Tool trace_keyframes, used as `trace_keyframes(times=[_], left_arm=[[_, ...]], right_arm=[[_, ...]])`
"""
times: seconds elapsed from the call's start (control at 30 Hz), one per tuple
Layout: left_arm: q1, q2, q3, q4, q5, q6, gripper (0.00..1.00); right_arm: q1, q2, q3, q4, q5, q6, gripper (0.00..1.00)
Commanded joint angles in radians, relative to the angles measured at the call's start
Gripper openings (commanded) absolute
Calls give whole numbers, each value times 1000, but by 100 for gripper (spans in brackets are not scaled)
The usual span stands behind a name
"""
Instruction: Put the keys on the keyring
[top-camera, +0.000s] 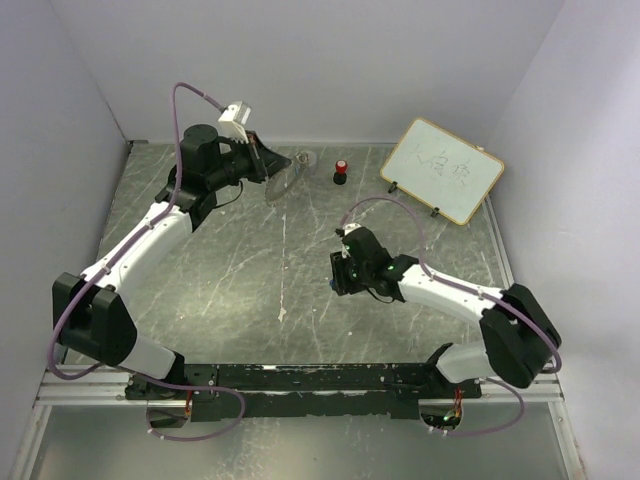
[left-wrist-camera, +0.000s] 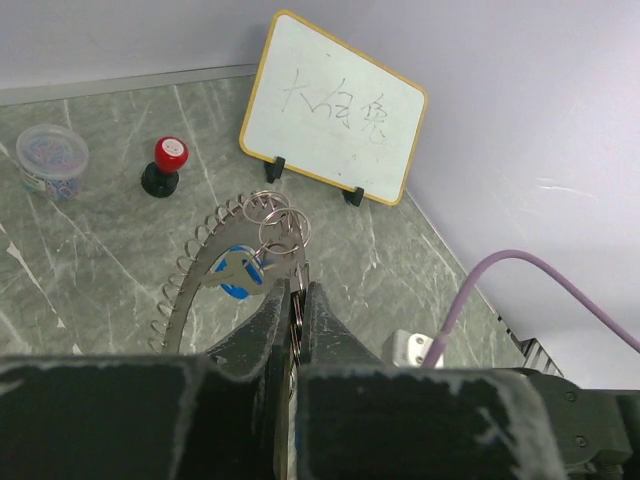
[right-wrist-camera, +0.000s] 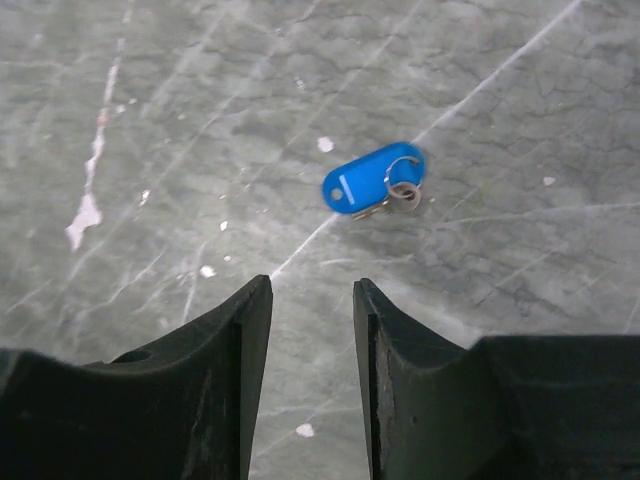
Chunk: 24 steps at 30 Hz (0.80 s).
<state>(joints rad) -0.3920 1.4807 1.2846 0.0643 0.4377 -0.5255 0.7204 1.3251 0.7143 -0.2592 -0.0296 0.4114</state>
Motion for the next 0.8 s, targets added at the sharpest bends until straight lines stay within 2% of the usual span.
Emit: trace_keyframes(times=[0.0,0.27,0.77], left_arm=[[14,-49,-9,79,35,-13,7],[25,-53,-18,88,51,-17,7],[46,-61,-24,82,67,-15,7]], right_arm=[[29,68,65,-3,174,-1,38],[39,150,115,14,255,-30,37],[39,259,164,26,272,-68,32]])
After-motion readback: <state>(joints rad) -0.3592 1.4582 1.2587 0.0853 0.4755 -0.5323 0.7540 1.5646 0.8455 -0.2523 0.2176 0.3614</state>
